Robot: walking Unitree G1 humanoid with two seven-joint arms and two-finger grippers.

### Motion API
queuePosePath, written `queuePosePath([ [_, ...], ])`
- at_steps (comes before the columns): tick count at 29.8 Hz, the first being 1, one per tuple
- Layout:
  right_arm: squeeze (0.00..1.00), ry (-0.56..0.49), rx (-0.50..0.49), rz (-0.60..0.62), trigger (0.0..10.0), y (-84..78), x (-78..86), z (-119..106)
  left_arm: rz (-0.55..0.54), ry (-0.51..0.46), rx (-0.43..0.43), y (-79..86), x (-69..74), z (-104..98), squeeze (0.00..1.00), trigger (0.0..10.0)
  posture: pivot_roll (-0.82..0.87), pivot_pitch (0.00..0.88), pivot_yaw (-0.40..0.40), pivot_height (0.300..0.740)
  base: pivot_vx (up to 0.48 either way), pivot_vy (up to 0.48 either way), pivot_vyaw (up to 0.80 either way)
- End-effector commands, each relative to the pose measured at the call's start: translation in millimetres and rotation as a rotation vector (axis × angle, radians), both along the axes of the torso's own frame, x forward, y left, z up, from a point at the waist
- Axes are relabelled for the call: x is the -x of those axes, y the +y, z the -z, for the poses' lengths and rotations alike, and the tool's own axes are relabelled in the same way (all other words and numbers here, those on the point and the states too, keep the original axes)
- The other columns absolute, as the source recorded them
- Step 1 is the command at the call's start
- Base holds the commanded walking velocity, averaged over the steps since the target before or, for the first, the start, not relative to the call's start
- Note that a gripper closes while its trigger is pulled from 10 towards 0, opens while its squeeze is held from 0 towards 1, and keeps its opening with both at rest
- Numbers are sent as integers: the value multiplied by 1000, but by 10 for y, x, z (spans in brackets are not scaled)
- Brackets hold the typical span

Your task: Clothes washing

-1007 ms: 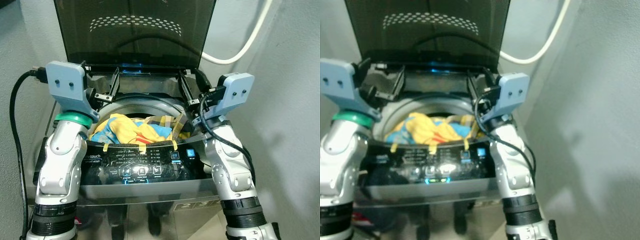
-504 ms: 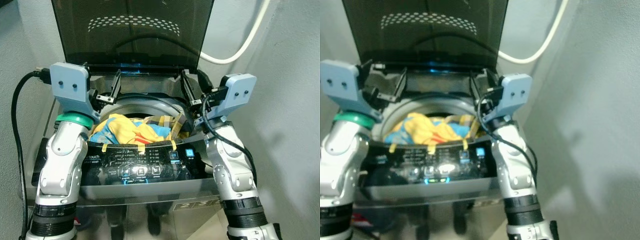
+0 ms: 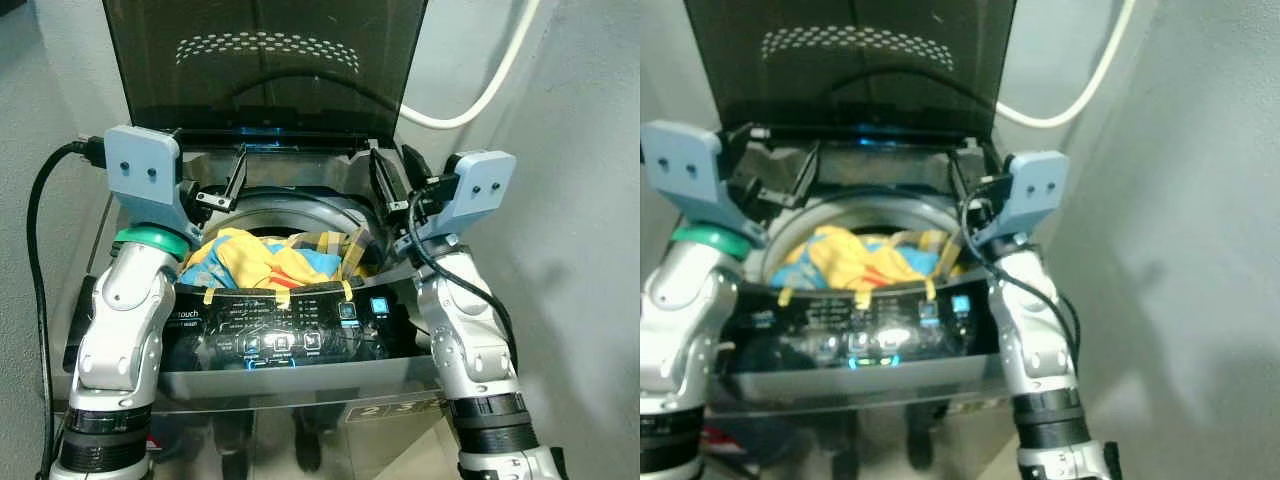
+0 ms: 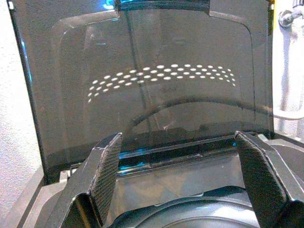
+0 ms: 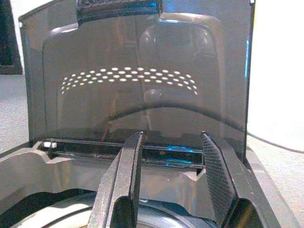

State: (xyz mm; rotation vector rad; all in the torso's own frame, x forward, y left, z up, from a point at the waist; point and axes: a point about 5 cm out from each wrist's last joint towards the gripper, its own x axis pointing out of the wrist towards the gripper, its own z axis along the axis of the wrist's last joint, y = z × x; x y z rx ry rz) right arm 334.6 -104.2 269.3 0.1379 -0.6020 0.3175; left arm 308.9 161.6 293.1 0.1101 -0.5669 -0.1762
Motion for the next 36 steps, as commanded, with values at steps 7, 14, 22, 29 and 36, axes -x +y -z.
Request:
queuePosePath([
  [7,0,31,21,46,10000,-52,-43,56,12,13,-25,-26,13,36,0,10000,76,38,-5,740,0,0,651],
  [14,0,33,13,48,10000,-60,-50,56,7,14,-28,-22,18,29,0,10000,77,40,-3,740,0,0,796],
  [22,0,37,11,59,10000,-73,-61,57,3,15,-29,-15,16,25,0,10000,76,47,-1,740,0,0,794],
  [29,0,38,-10,55,10000,-80,-56,57,2,16,-29,-7,15,27,0,10000,75,48,-1,740,0,0,672],
  [36,0,33,-4,67,10000,-95,-62,50,0,17,-29,-2,14,28,0,10000,77,49,-1,740,0,0,348],
])
